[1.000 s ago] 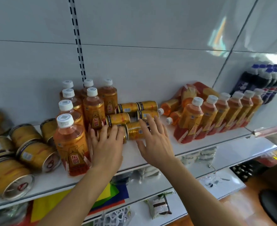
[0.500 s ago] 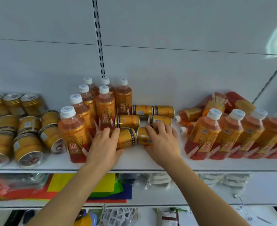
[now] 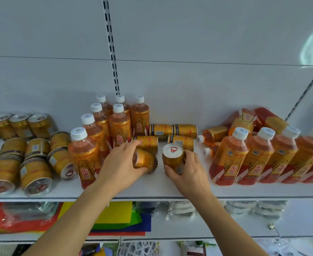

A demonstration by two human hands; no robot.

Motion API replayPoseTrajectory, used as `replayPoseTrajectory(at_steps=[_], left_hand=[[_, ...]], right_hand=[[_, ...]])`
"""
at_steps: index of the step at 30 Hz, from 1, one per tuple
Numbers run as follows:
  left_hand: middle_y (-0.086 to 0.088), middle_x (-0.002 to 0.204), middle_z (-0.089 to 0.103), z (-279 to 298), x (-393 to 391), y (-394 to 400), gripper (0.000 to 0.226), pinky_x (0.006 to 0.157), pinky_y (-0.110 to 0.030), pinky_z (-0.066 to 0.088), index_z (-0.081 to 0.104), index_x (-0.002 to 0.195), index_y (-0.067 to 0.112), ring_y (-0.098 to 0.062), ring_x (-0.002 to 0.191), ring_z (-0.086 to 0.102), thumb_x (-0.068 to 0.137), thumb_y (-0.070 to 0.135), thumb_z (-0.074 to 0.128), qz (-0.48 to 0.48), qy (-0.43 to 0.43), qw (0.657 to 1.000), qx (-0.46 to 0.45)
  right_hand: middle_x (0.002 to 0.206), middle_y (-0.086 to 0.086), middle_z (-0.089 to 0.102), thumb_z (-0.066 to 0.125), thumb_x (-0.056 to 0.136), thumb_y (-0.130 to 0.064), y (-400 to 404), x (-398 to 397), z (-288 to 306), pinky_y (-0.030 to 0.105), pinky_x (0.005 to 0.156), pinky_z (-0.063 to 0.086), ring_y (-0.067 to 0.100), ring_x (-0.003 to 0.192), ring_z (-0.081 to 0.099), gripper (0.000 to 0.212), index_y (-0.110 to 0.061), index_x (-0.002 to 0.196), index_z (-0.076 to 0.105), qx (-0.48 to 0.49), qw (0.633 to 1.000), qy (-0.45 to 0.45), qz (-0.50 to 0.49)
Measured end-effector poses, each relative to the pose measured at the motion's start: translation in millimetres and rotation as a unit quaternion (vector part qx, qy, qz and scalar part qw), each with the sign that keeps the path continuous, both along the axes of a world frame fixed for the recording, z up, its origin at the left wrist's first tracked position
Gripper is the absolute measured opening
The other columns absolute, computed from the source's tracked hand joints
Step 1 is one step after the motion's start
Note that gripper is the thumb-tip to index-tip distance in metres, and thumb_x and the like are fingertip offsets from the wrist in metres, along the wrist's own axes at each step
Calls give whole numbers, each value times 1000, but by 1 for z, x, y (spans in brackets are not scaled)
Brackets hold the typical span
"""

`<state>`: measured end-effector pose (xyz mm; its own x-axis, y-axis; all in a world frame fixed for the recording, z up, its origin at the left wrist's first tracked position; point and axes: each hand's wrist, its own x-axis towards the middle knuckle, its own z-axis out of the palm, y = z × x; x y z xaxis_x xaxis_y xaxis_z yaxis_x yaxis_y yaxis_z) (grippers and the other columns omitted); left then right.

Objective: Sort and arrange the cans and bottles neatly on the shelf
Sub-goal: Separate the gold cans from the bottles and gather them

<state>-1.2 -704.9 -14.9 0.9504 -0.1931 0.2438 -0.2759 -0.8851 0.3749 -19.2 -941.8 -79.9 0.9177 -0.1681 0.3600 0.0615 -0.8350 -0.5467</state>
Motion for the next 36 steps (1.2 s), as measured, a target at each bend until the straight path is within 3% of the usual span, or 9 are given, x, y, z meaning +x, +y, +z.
replayPoseTrajectory(at_steps=[4,8,12,14,16,19,22,28,36], left_hand=[[7,154,50,0,2,-4,100,112,-45,47,30,159,36,-21,140,47,79,46,89,0,-5,999,-53],[7,154,48,-35,1,1,108,114,-49,47,26,159,39,-19,143,45,74,50,91,38,35,982,-181],[6,146,54,-54,-9,-7,94,92,-11,42,40,152,30,-8,127,51,75,46,92,83,19,956,-282],[10,134,59,-54,-15,-14,79,80,-3,37,50,143,27,-5,122,53,77,41,92,92,9,950,-298],[15,128,61,-53,-22,-18,72,83,-1,38,56,138,29,1,119,53,77,43,91,84,-5,952,-295],[27,127,59,-54,-40,-16,68,95,-4,39,57,137,33,11,121,51,79,47,89,67,-25,953,-294],[37,127,53,-51,-64,-5,64,98,-4,42,51,135,44,19,122,48,80,52,84,55,-47,951,-300],[22,133,58,-41,-102,35,66,98,-7,42,53,142,29,1,129,55,88,62,74,56,-92,939,-326],[17,132,60,-29,-160,147,64,98,-12,45,52,142,30,-4,127,57,89,58,74,65,-125,926,-351]], right_hand=[[131,2,61,78,85,-60,10,-5,-9,36,77,57,27,106,68,76,-19,141,49,32,999,-10,-2],[150,5,56,76,89,-59,11,-8,-14,42,97,57,26,127,61,96,-16,163,31,24,999,-26,12],[146,3,60,75,89,-61,9,-9,-13,45,101,56,26,127,59,99,-24,165,25,37,999,-27,21],[143,-2,61,77,87,-60,8,-10,-12,42,102,55,23,127,57,94,-27,162,31,50,998,-28,28],[142,-5,62,80,85,-57,12,-13,-11,36,102,54,18,127,55,90,-28,158,37,59,996,-44,47],[137,-3,64,81,82,-54,20,-22,-14,27,102,46,12,127,54,85,-22,153,45,58,991,-86,84],[131,-1,65,79,81,-55,29,-32,-16,28,101,48,14,122,55,86,-16,151,48,55,986,-109,111],[125,-1,63,80,80,-51,75,-58,2,29,100,49,16,118,56,84,-11,148,52,78,974,-154,146],[125,-2,63,82,77,-49,193,-103,20,37,98,53,17,117,56,84,-10,146,53,72,965,-177,177]])
